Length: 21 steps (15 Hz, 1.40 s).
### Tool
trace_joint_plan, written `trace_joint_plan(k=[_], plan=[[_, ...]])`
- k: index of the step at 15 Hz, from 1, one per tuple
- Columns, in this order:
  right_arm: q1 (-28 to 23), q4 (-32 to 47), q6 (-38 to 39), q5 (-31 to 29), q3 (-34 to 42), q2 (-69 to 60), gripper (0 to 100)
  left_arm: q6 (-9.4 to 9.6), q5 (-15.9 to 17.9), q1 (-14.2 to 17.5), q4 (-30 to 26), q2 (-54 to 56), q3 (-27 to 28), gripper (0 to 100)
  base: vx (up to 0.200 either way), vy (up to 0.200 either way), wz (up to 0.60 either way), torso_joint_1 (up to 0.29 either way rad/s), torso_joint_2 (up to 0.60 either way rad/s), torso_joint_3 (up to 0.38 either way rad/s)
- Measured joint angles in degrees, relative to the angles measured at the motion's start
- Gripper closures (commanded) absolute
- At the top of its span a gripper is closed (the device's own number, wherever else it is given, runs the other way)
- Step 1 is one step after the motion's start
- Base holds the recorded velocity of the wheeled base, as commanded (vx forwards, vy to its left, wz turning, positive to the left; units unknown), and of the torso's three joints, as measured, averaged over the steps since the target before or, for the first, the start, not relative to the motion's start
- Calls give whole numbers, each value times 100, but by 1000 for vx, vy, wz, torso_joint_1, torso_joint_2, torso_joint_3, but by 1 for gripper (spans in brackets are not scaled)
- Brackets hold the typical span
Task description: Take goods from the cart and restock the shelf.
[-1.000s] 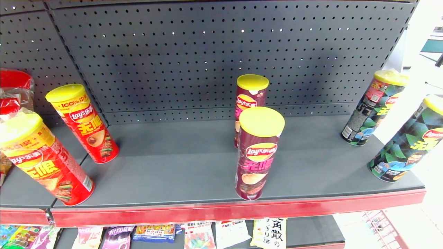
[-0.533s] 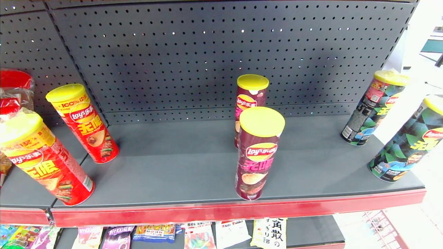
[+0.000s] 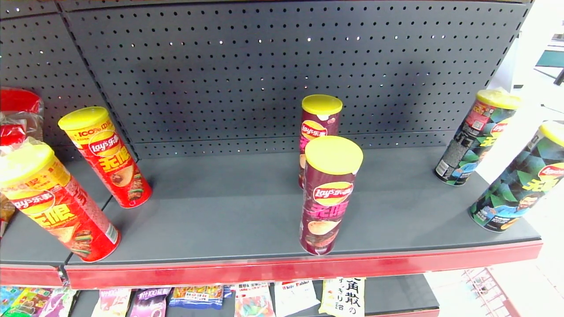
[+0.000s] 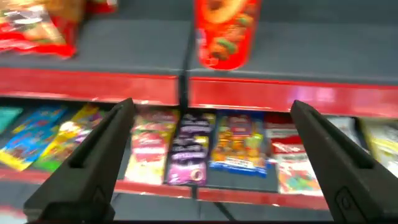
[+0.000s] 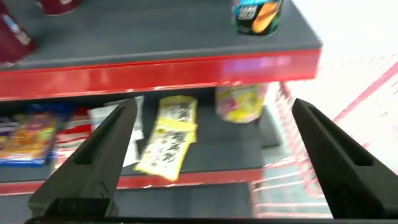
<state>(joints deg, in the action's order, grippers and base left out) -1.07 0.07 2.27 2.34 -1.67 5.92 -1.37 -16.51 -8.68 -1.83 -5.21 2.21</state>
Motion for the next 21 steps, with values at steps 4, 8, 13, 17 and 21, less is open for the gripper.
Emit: trace_joint_plan(k=[4,8,13,17,21], plan=[[-57,-54,-306,-323,145,-218,0,-71,-664,-2,11,-5,-20,0,0,0,0,0,0,0],[219,20,-238,-87,157,-255,0,-60,-1058,34,-2,-226,-32,0,0,0,0,0,0,0],[261,17,-238,6,167,-276,0,-41,-1148,1482,9,-631,-34,0,0,0,0,0,0,0],[256,17,-238,9,167,-284,0,-211,1990,1457,212,-210,-98,0,0,0,0,0,0,0],[255,17,-240,11,167,-286,0,-185,2170,579,295,-17,-141,0,0,0,0,0,0,0]])
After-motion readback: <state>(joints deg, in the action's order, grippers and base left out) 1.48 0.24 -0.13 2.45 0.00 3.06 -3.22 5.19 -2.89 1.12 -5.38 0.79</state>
